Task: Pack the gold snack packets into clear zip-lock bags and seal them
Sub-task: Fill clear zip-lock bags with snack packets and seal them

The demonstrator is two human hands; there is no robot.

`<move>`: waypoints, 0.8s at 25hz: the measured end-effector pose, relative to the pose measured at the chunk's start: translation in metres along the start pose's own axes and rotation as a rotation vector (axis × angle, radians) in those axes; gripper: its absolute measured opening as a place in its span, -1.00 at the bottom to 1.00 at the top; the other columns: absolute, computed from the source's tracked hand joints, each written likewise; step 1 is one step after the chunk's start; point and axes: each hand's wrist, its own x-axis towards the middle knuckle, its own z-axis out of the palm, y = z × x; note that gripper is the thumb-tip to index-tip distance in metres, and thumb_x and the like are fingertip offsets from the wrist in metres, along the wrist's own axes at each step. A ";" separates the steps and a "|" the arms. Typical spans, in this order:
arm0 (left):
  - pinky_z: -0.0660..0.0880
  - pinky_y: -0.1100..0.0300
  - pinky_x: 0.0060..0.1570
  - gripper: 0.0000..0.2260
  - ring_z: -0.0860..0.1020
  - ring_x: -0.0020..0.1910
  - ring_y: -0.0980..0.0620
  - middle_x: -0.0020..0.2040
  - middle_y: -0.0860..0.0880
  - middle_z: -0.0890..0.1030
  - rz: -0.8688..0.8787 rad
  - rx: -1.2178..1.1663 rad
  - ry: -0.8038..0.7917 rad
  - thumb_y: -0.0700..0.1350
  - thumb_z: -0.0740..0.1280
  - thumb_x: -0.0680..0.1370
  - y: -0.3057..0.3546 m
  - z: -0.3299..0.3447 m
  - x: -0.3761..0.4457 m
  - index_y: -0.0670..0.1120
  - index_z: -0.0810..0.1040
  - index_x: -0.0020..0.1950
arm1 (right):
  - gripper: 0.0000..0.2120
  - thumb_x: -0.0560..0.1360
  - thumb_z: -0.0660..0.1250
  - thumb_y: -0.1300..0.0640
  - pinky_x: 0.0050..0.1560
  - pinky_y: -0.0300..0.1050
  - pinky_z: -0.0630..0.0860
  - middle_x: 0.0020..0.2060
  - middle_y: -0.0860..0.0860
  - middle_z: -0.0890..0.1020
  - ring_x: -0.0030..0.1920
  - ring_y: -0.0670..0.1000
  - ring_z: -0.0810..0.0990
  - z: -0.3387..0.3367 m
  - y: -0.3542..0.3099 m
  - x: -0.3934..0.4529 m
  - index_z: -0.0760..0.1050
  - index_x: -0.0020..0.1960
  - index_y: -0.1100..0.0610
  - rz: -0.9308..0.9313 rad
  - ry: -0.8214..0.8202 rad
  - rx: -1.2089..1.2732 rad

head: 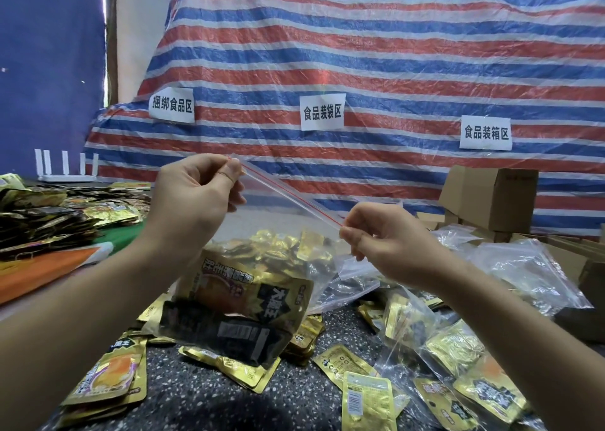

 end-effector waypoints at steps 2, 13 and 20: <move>0.60 0.20 -0.29 -0.84 0.58 -0.38 0.12 -0.37 0.04 0.60 -0.024 -0.054 -0.004 -0.14 0.31 0.62 0.001 0.005 -0.001 -0.10 0.62 -0.12 | -0.91 0.63 0.26 0.14 -0.02 -0.14 0.59 -0.11 -0.05 0.63 -0.11 -0.09 0.59 0.004 0.000 -0.001 0.52 -0.01 0.00 0.050 -0.051 -0.019; 0.54 0.24 -0.37 -0.77 0.56 -0.40 0.08 -0.39 0.01 0.57 -0.238 -0.294 -0.016 -0.15 0.19 0.67 -0.037 0.050 -0.039 -0.12 0.52 -0.16 | 0.07 0.27 0.39 -0.45 0.35 0.07 0.42 0.37 -0.04 0.46 0.31 0.01 0.44 0.074 -0.010 -0.005 0.02 0.58 0.00 0.002 -0.264 -0.362; 0.44 0.29 -0.47 -0.74 0.46 -0.45 0.08 -0.44 -0.01 0.50 -0.347 -0.271 -0.039 -0.16 0.20 0.67 -0.070 0.060 -0.065 -0.16 0.48 -0.21 | -0.72 0.44 0.48 -0.06 -0.25 -0.11 0.48 -0.28 0.00 0.60 -0.27 0.06 0.52 0.098 0.001 -0.004 0.56 0.04 0.08 -0.058 -0.528 -0.308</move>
